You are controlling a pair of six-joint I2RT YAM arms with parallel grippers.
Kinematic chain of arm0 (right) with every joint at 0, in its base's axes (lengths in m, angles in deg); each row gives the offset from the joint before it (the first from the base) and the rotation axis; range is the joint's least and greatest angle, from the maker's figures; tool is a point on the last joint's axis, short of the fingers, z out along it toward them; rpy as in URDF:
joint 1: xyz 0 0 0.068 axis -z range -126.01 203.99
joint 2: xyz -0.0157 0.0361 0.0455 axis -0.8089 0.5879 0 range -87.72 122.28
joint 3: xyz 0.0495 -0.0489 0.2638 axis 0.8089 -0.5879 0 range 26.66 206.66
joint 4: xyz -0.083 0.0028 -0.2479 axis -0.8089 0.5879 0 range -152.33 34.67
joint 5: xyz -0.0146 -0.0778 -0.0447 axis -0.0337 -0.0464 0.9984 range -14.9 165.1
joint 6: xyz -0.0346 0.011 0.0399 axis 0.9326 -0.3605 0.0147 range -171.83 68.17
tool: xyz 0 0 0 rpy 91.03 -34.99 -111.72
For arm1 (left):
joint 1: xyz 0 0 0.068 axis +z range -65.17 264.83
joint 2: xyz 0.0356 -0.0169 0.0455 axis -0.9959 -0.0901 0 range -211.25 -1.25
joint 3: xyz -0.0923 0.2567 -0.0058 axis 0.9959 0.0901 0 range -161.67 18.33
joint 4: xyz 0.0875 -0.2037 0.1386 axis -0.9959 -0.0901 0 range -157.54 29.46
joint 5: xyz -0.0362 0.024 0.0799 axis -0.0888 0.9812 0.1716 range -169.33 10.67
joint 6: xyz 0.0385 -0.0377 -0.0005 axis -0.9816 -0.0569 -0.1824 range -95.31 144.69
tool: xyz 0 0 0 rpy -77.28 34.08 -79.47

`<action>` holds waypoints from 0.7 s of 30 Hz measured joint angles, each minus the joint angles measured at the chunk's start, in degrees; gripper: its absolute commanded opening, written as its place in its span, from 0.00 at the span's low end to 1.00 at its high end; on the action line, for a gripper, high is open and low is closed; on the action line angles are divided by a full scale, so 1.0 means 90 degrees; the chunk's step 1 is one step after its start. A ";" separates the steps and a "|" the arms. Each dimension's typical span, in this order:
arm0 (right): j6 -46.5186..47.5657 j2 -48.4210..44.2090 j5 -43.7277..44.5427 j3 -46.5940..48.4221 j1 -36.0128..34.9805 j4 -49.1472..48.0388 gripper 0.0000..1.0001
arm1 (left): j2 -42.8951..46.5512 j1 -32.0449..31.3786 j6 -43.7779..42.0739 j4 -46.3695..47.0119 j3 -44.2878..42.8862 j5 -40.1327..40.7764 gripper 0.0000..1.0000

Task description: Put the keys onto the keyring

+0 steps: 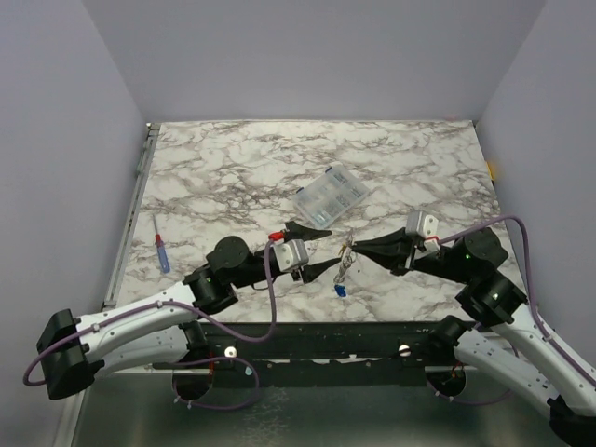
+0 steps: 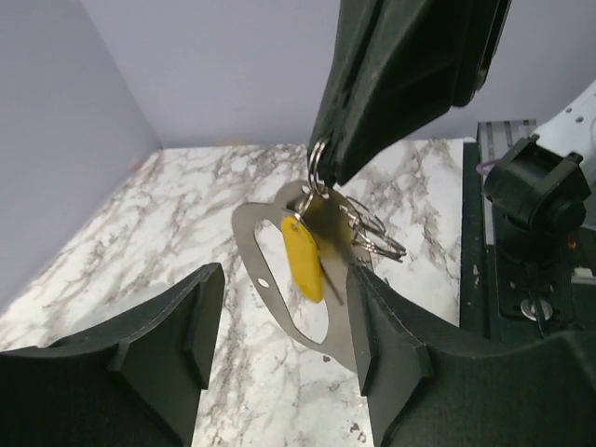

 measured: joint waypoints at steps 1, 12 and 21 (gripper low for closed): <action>0.0010 0.0000 0.0000 0.0000 0.0000 0.0017 0.00 | 0.0206 0.0000 -0.0027 -0.0058 0.0029 0.0092 0.61; 0.0172 0.0097 -0.0301 0.0007 0.0000 0.0206 0.01 | 0.0743 0.0000 -0.0168 -0.0680 -0.0192 0.0274 0.43; 0.0267 0.0185 -0.0622 0.0007 0.0000 0.0240 0.01 | 0.0104 0.0000 -0.0090 -0.0743 -0.0685 -0.0520 0.39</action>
